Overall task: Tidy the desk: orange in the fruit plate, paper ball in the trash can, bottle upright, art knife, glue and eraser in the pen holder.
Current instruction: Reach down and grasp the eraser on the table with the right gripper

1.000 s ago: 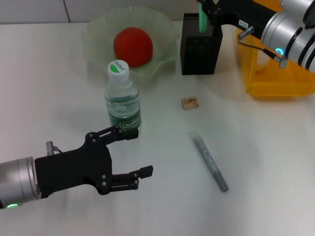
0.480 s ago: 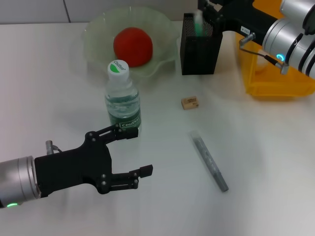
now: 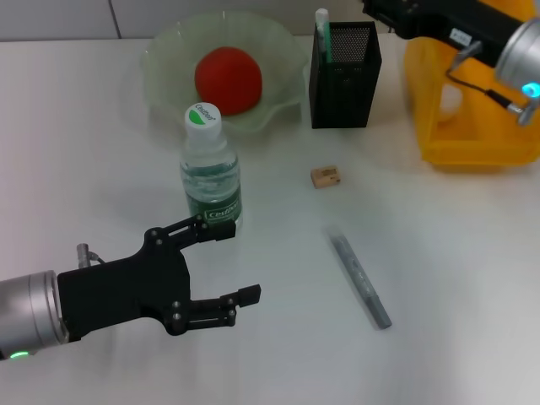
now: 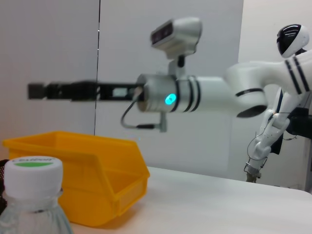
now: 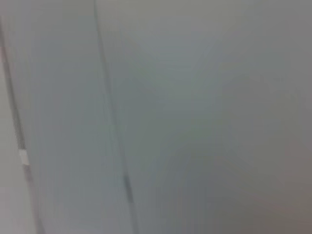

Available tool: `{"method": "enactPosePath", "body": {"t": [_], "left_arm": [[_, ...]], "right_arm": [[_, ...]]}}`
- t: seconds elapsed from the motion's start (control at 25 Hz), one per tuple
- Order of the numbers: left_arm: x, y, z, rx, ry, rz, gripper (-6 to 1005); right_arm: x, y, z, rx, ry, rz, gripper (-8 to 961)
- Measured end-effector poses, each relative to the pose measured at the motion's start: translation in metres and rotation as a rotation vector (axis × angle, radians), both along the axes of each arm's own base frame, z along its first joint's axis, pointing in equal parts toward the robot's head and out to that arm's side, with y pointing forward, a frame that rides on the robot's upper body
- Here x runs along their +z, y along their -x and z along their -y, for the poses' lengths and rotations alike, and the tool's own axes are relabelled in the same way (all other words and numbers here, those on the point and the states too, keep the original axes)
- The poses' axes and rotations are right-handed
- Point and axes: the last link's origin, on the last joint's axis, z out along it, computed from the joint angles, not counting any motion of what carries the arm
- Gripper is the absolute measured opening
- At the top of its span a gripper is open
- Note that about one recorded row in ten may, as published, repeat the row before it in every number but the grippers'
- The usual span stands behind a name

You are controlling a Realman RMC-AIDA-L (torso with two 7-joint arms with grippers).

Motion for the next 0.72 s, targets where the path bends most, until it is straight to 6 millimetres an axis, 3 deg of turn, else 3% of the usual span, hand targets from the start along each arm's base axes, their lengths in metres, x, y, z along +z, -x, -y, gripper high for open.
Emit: {"method": "enactPosePath", "body": {"t": [0.16, 0.36, 0.56, 0.64, 0.72], "left_arm": [[0.000, 0.000, 0.000, 0.002, 0.002, 0.001, 859], [0.000, 0.000, -0.001, 0.004, 0.005, -0.002, 859], [0.000, 0.000, 0.000, 0.006, 0.005, -0.003, 859], [0.000, 0.001, 0.000, 0.008, 0.004, -0.002, 859], [0.000, 0.001, 0.000, 0.008, 0.004, -0.001, 859]], "right_arm": [[0.018, 0.031, 0.020, 0.011, 0.157, 0.072, 611], [0.009, 0.049, 0.033, -0.178, 0.455, 0.348, 840], [-0.014, 0.060, 0.034, -0.294, 0.565, 0.606, 839], [-0.039, 0.067, 0.032, -0.319, 0.562, 0.781, 839], [-0.048, 0.069, 0.029, -0.322, 0.563, 0.812, 838]]}}
